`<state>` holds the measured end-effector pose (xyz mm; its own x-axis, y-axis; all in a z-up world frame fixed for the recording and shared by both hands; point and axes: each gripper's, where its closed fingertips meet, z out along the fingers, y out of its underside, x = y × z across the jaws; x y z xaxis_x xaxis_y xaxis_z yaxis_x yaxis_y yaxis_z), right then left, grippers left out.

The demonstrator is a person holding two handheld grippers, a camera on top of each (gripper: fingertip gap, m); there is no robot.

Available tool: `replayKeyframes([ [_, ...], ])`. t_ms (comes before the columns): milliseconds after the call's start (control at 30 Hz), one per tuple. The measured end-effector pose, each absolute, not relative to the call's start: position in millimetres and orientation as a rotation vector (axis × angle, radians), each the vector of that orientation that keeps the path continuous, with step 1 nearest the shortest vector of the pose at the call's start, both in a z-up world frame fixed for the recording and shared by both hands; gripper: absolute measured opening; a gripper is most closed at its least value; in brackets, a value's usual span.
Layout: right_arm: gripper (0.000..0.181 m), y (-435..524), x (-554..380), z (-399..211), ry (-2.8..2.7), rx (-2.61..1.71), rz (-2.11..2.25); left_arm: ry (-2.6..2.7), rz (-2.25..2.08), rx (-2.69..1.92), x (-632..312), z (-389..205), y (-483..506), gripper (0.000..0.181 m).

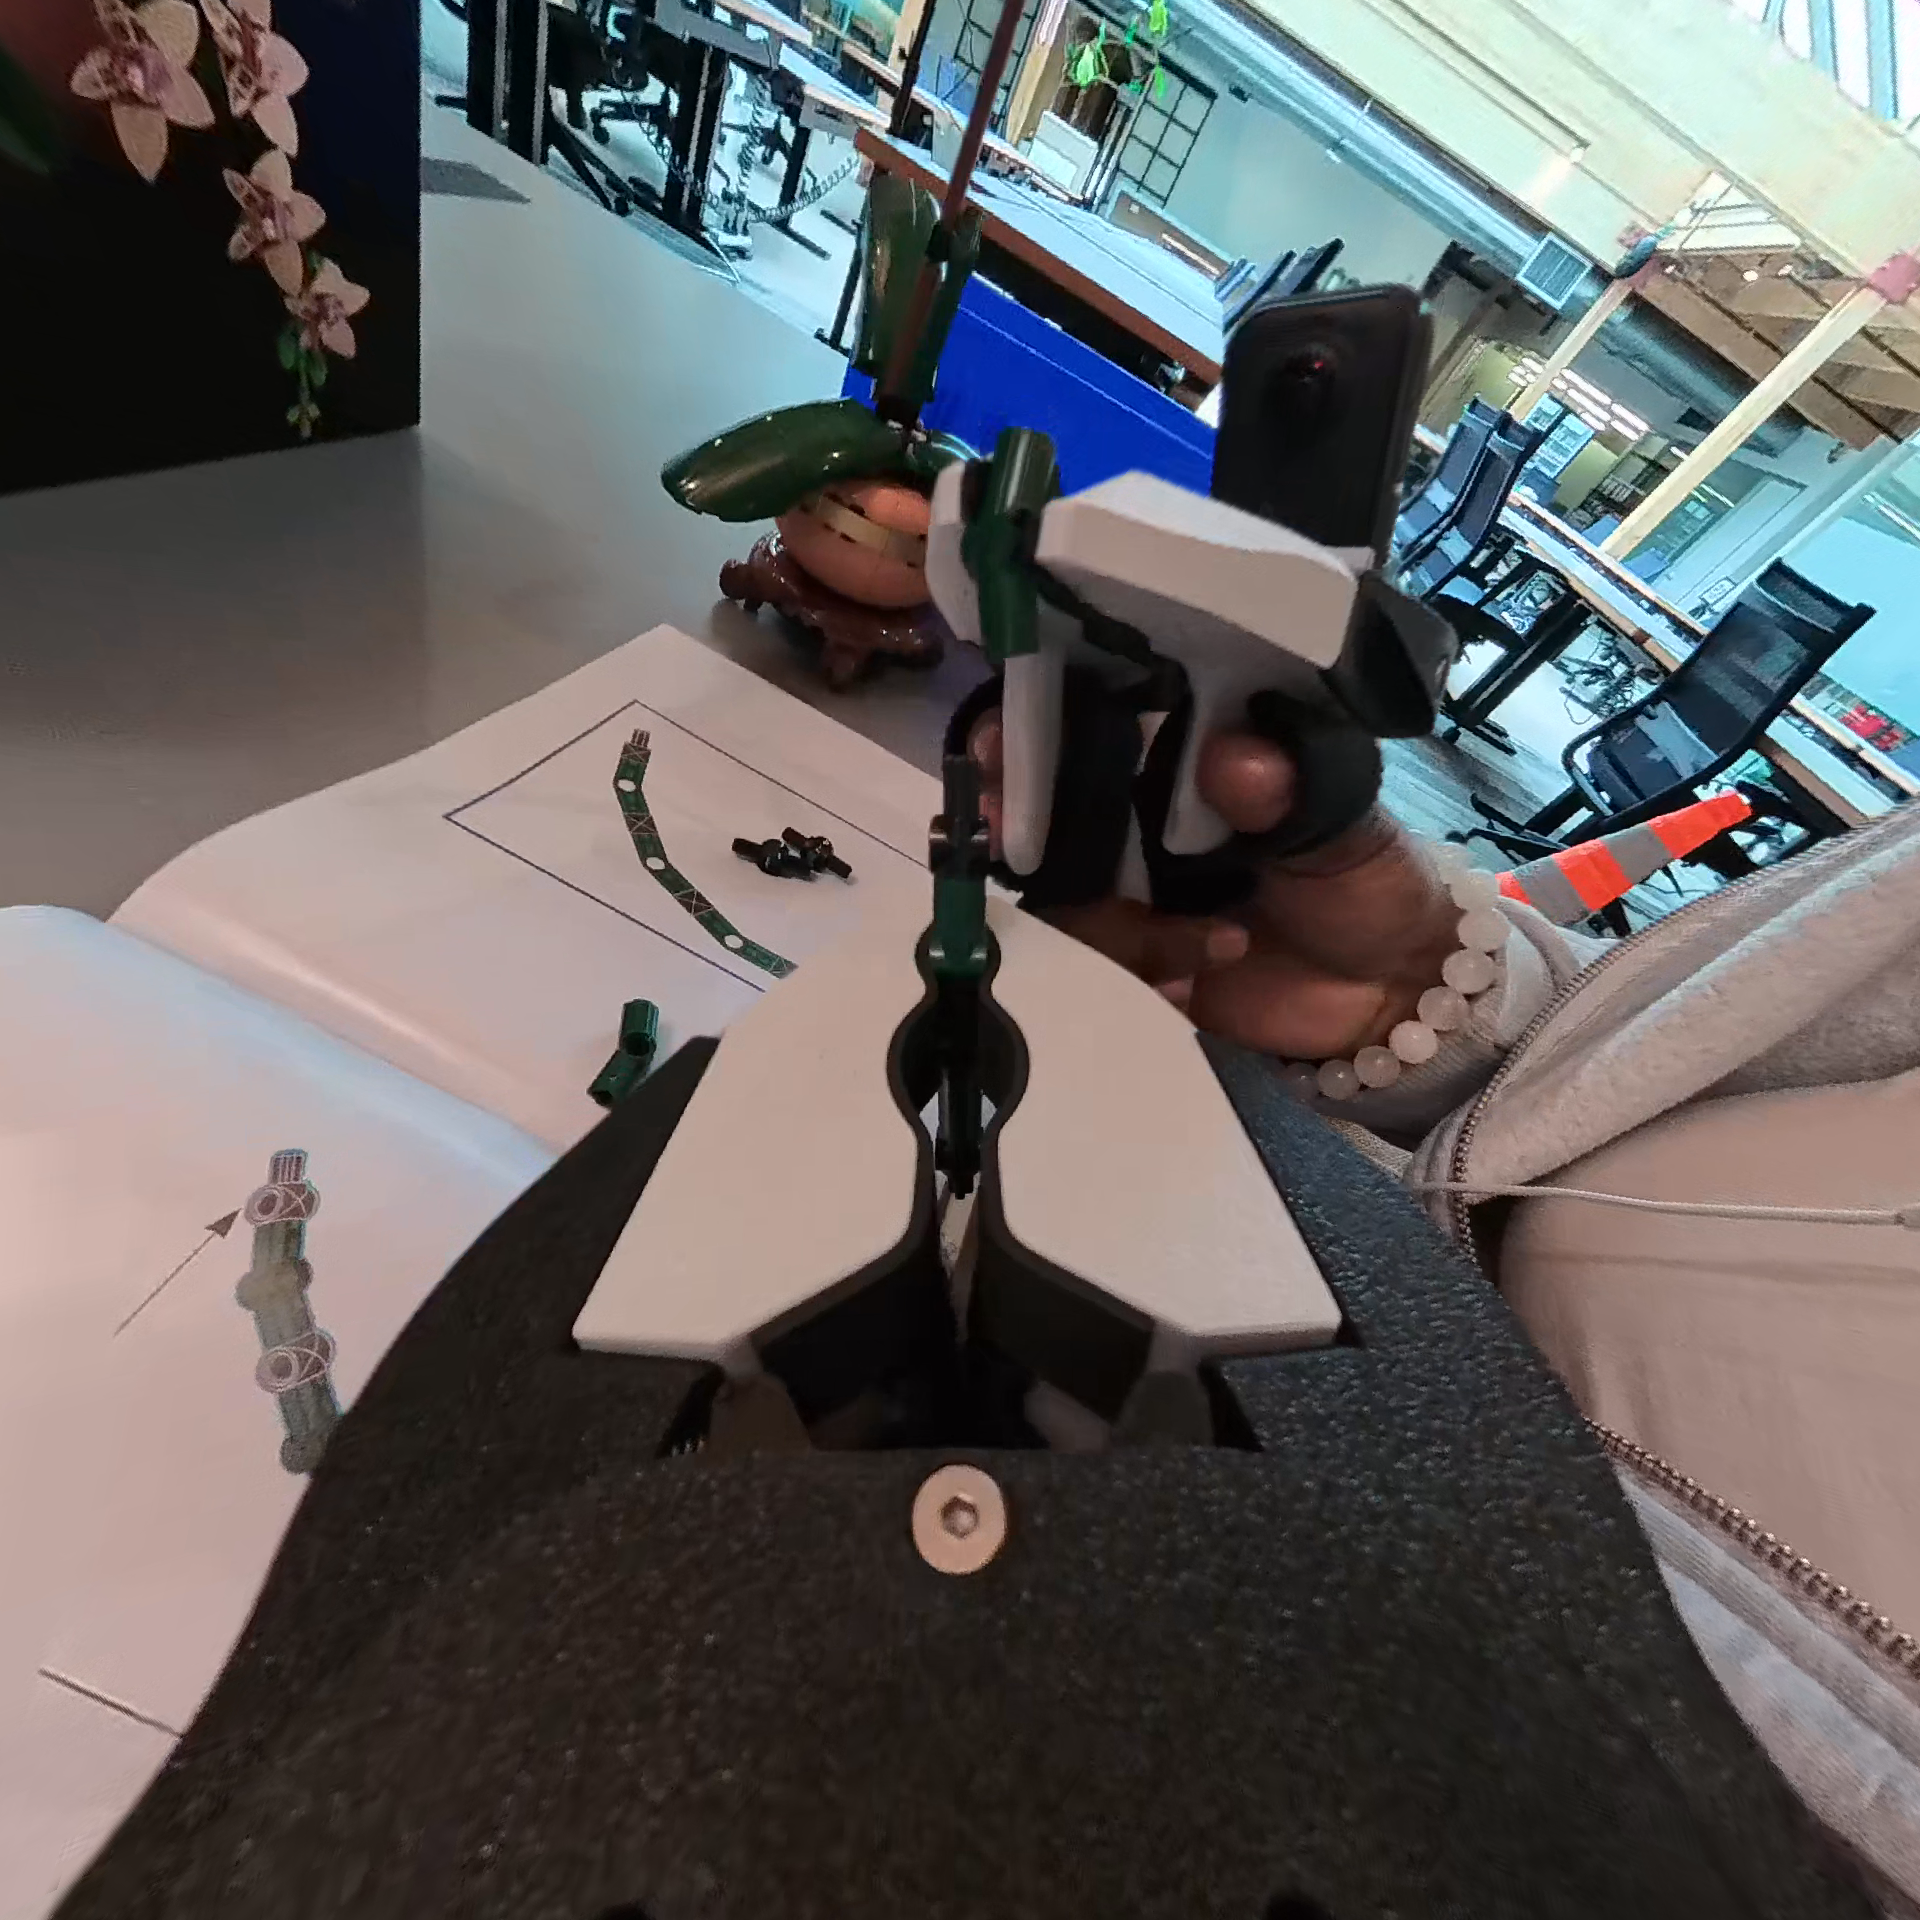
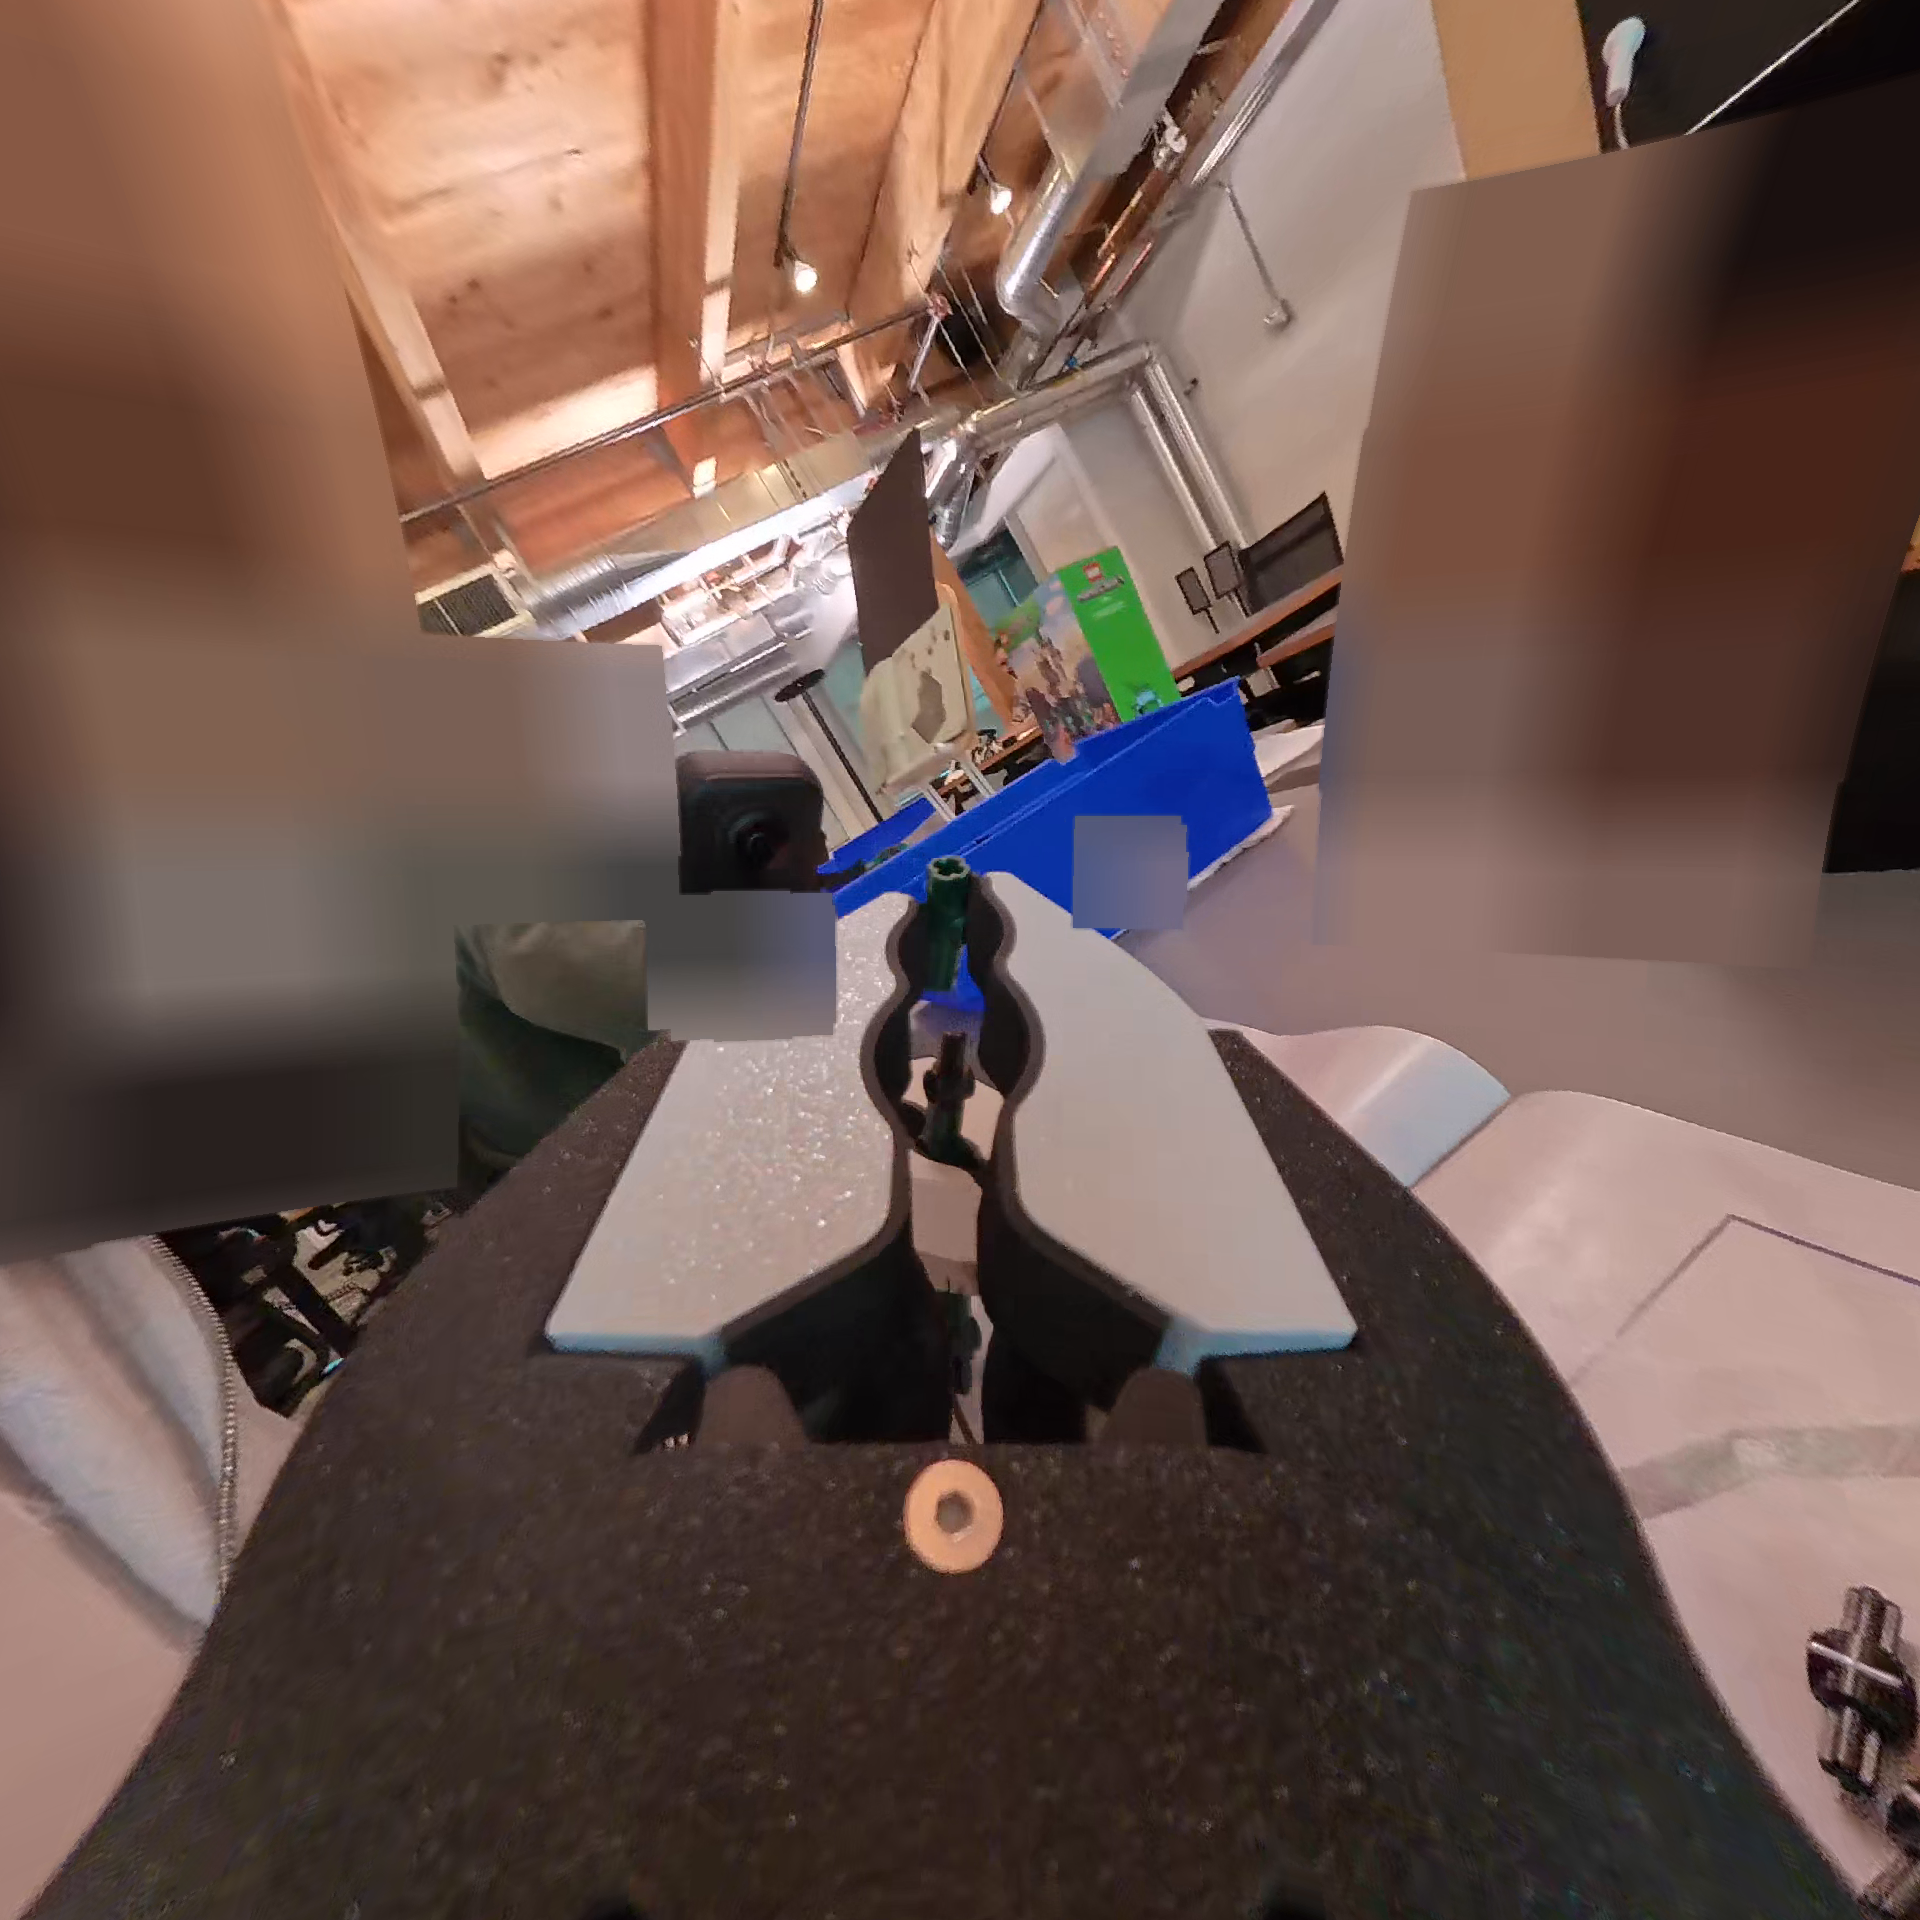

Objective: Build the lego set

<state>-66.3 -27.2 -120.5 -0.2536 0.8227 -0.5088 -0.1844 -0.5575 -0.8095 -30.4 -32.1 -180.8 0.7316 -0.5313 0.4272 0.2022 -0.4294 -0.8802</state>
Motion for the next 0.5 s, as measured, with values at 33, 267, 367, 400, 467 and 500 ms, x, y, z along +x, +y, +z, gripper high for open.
replayKeyframes([
  [33, 0.007, -27.8, -67.1, -122.8, -0.828, -1.309, 1.873, 0.254, -0.848, -1.838, -29.6, -180.0, -32.5, 0.000],
  [267, 0.007, -30.2, -68.4, -130.9, -0.864, -1.323, 1.840, 0.256, -0.825, -1.844, -31.6, -179.8, -32.9, 0.000],
  [367, 0.007, -30.0, -68.2, -130.9, -0.855, -1.327, 1.854, 0.252, -0.808, -1.845, -32.7, -179.7, -31.9, 0.000],
  [400, 0.007, -30.5, -68.2, -130.6, -0.855, -1.323, 1.862, 0.253, -0.802, -1.846, -33.0, -180.0, -31.7, 0.000],
  [467, 0.007, -31.0, -68.1, -130.9, -0.855, -1.318, 1.871, 0.257, -0.791, -1.851, -33.3, -180.7, -31.5, 0.000],
  [500, 0.007, -31.6, -67.6, -130.3, -0.857, -1.306, 1.882, 0.259, -0.794, -1.850, -33.1, -180.7, -31.7, 0.000],
])
